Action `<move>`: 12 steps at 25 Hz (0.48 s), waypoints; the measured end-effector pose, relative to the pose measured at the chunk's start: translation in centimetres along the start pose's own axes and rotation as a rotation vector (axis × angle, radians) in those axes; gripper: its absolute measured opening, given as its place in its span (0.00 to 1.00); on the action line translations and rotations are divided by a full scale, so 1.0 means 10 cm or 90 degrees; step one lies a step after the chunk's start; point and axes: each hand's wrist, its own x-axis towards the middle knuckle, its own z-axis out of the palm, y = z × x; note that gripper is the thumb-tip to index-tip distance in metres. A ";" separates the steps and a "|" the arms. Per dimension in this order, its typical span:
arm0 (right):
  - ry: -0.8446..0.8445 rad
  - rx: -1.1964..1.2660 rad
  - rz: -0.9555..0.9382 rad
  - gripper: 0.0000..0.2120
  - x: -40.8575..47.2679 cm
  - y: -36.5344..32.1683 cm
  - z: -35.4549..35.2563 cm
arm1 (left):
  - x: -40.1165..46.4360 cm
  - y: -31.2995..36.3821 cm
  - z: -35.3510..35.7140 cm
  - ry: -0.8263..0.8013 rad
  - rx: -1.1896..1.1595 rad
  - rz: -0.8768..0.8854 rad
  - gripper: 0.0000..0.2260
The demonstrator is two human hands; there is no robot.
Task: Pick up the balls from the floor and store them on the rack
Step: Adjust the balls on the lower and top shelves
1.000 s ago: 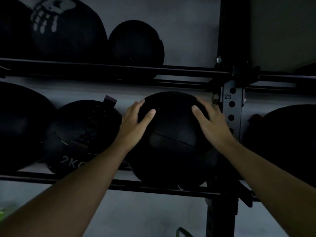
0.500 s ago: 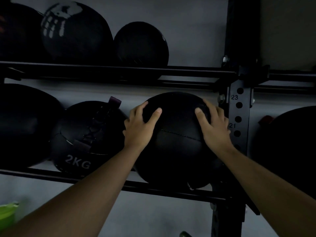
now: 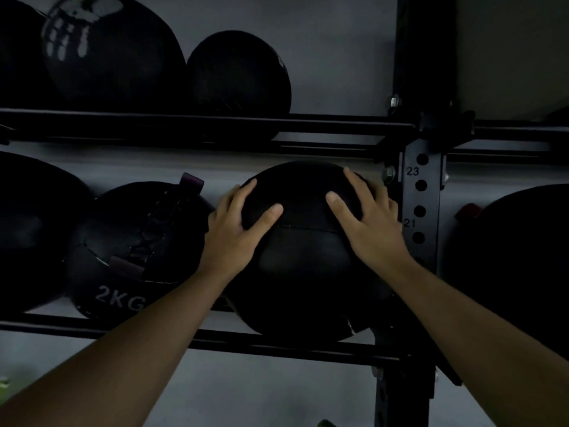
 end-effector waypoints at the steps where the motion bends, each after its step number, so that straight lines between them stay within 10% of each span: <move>1: -0.021 0.001 0.009 0.33 0.12 -0.02 -0.03 | 0.07 0.04 0.00 0.005 -0.003 -0.012 0.37; 12: -0.088 -0.004 0.034 0.31 0.28 -0.12 -0.12 | 0.03 0.13 0.05 0.037 -0.051 -0.088 0.37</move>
